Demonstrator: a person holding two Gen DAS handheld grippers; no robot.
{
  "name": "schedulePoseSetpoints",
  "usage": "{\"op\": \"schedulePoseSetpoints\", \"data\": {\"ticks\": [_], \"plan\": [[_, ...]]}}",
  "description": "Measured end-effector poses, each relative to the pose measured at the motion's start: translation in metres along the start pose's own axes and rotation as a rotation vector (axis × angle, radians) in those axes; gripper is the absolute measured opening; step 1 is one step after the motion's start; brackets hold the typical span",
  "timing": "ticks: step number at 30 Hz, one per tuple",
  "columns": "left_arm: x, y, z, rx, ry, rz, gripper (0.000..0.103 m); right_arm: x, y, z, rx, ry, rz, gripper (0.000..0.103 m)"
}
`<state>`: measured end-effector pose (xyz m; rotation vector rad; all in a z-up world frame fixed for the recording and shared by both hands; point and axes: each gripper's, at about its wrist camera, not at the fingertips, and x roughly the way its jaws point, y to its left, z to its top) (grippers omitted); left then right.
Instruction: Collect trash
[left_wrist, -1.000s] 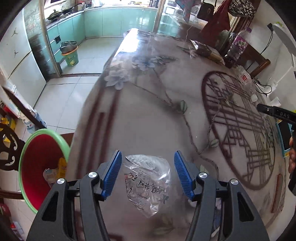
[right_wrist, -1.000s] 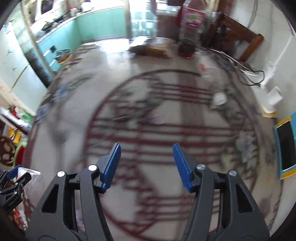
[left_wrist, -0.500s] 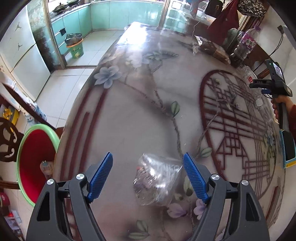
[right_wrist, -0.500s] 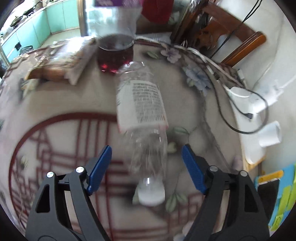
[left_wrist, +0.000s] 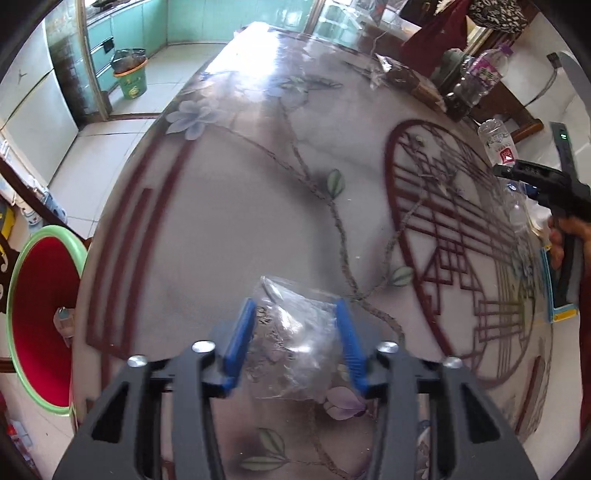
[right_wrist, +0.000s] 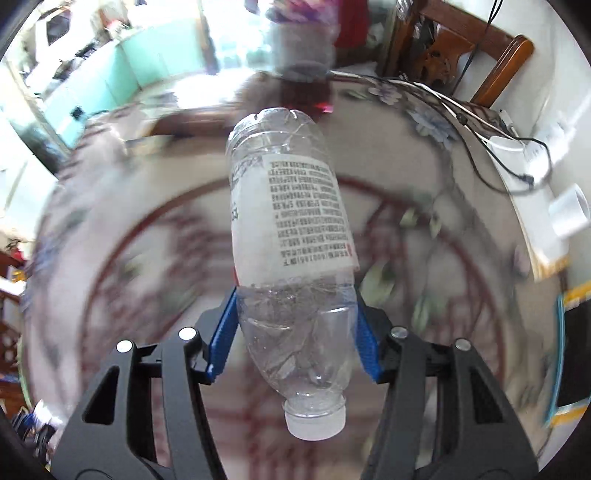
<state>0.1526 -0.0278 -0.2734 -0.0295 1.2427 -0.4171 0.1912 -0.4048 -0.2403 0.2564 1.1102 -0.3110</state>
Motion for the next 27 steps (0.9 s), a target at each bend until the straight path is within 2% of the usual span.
{"op": "schedulePoseSetpoints", "data": {"ticks": [3, 6, 11, 21, 27], "plan": [[-0.010, -0.006, 0.000, 0.038, -0.010, -0.002, 0.018, -0.046, 0.030, -0.037, 0.004, -0.053, 0.069, 0.055], [-0.036, -0.006, -0.002, 0.059, -0.066, -0.004, 0.017, -0.089, 0.064, -0.069, 0.004, -0.097, 0.143, 0.055], [-0.085, 0.009, -0.004, 0.051, -0.162, 0.033, 0.017, -0.148, 0.126, -0.108, -0.027, -0.173, 0.190, 0.055], [-0.158, 0.069, -0.014, -0.019, -0.293, 0.084, 0.017, -0.199, 0.215, -0.140, -0.130, -0.207, 0.298, 0.055], [-0.175, 0.115, -0.022, -0.076, -0.314, 0.130, 0.017, -0.190, 0.280, -0.159, -0.224, -0.153, 0.378, 0.055]]}}
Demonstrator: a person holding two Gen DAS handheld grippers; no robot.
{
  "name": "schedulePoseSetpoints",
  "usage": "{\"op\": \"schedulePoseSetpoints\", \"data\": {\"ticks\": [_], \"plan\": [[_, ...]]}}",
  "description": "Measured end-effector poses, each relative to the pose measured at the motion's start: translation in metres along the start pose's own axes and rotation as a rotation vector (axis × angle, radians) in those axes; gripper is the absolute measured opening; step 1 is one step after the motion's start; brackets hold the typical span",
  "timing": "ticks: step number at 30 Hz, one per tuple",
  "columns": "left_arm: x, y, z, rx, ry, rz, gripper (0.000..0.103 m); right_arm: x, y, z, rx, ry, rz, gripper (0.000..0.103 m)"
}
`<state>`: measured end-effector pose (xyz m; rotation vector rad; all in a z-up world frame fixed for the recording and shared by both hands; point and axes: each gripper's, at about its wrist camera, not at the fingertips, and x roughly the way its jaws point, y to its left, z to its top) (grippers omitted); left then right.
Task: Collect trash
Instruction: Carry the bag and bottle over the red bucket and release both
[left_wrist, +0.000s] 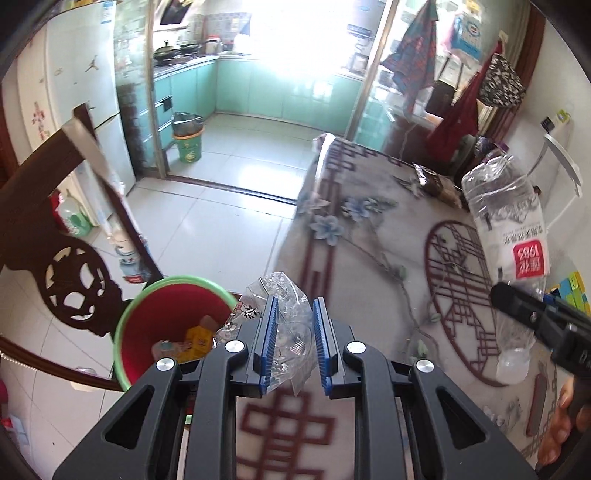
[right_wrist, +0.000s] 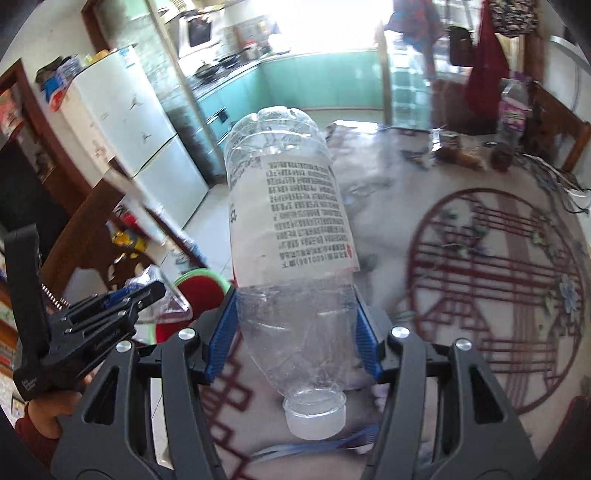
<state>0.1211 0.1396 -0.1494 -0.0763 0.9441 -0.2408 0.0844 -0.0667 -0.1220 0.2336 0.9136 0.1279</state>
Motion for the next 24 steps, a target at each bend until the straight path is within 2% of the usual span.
{"op": "schedulePoseSetpoints", "data": {"ticks": [4, 11, 18, 24], "plan": [[-0.006, 0.039, -0.003, -0.039, -0.003, 0.041, 0.017, 0.021, 0.033, -0.003, -0.036, 0.035, 0.056, 0.055], [-0.014, 0.095, -0.007, -0.103, -0.006, 0.078, 0.017, 0.043, 0.077, -0.004, -0.074, 0.082, 0.092, 0.056], [0.004, 0.132, -0.008, -0.140, 0.037, 0.097, 0.017, 0.088, 0.114, -0.010, -0.088, 0.192, 0.146, 0.056], [0.027, 0.154, -0.005, -0.137, 0.076, 0.121, 0.017, 0.115, 0.134, -0.019, -0.122, 0.260, 0.137, 0.056]]}}
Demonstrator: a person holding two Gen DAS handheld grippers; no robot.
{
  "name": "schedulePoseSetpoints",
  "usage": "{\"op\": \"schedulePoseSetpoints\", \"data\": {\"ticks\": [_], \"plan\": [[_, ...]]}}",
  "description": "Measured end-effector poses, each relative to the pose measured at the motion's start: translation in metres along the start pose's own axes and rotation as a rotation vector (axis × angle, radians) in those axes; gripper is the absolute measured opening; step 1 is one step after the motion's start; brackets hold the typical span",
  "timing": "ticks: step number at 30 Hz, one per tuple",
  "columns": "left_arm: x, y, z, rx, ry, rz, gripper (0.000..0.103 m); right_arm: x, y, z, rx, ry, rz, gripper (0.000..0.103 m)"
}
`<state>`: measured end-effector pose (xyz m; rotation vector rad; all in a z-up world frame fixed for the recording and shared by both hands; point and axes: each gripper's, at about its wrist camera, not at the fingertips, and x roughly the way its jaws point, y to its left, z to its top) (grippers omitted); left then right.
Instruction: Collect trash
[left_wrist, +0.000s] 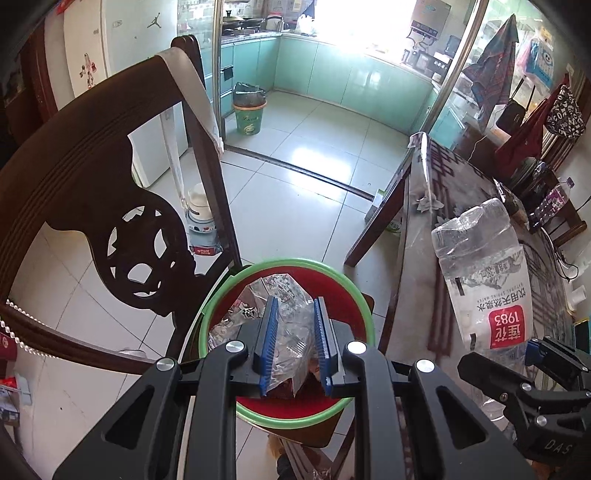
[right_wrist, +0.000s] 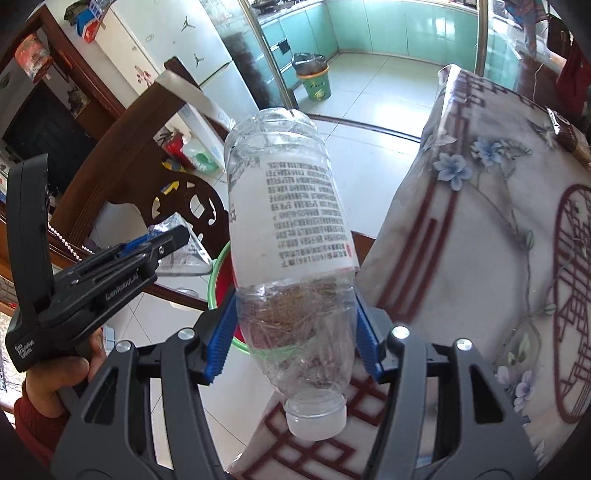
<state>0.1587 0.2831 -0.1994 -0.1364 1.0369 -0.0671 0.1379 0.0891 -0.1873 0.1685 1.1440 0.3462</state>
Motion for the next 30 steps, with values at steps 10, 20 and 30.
{"op": "schedulePoseSetpoints", "data": {"ticks": [10, 20, 30], "plan": [[0.023, 0.012, 0.018, -0.009, -0.002, 0.045, 0.081, 0.011, 0.010, 0.018, -0.013, -0.037, -0.033, 0.080], [-0.056, -0.032, 0.027, 0.042, -0.236, 0.019, 0.095, -0.120, -0.009, 0.002, -0.066, -0.522, -0.241, 0.099], [-0.162, -0.139, 0.014, 0.044, -0.534, -0.006, 0.095, -0.229, -0.047, -0.043, -0.083, -0.839, -0.439, 0.099]]}}
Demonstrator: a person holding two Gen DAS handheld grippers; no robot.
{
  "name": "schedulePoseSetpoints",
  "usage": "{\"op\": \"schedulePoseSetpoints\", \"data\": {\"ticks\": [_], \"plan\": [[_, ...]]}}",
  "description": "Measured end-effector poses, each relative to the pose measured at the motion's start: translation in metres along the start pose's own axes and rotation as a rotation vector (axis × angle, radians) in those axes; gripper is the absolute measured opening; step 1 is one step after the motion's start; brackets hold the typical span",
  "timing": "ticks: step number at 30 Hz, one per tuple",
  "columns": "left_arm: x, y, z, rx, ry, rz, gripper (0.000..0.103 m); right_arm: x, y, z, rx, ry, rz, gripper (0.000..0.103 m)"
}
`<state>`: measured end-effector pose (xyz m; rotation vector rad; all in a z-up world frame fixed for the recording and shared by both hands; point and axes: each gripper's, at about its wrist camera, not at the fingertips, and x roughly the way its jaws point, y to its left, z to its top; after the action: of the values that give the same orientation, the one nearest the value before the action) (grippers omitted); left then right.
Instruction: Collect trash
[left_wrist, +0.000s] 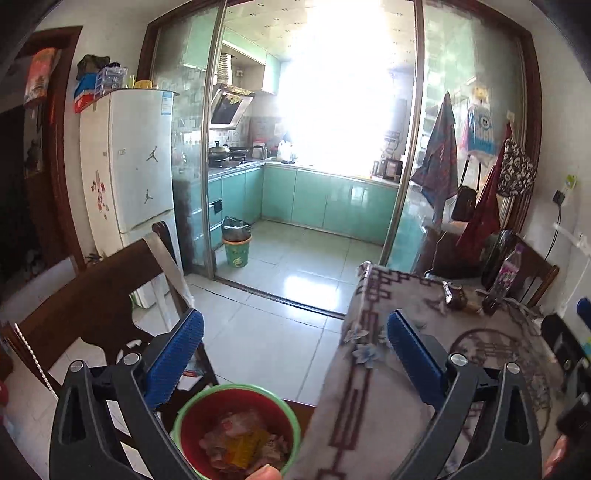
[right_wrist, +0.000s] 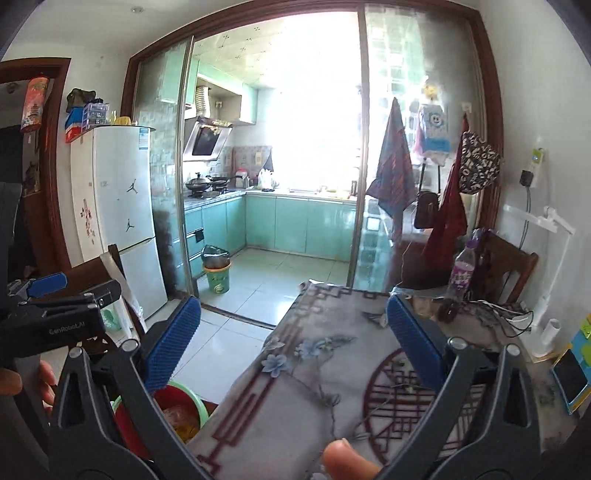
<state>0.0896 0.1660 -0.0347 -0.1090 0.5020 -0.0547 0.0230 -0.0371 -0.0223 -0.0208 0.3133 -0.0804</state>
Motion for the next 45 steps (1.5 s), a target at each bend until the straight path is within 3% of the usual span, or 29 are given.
{"op": "schedulePoseSetpoints", "data": {"ticks": [4, 14, 29, 45], "plan": [[-0.017, -0.031, -0.004, -0.064, 0.012, 0.013, 0.095, -0.017, -0.039, -0.002, 0.019, 0.028, -0.004, 0.099], [-0.051, -0.095, -0.032, -0.004, 0.031, 0.055, 0.095, -0.037, -0.112, -0.022, 0.073, 0.080, 0.011, 0.099], [-0.069, -0.148, -0.040, 0.031, 0.022, 0.047, 0.095, -0.053, -0.148, -0.022, 0.064, 0.069, 0.027, 0.099], [-0.068, -0.165, -0.039, 0.066, 0.021, 0.054, 0.095, -0.050, -0.158, -0.028, 0.072, 0.081, 0.011, 0.099]]}}
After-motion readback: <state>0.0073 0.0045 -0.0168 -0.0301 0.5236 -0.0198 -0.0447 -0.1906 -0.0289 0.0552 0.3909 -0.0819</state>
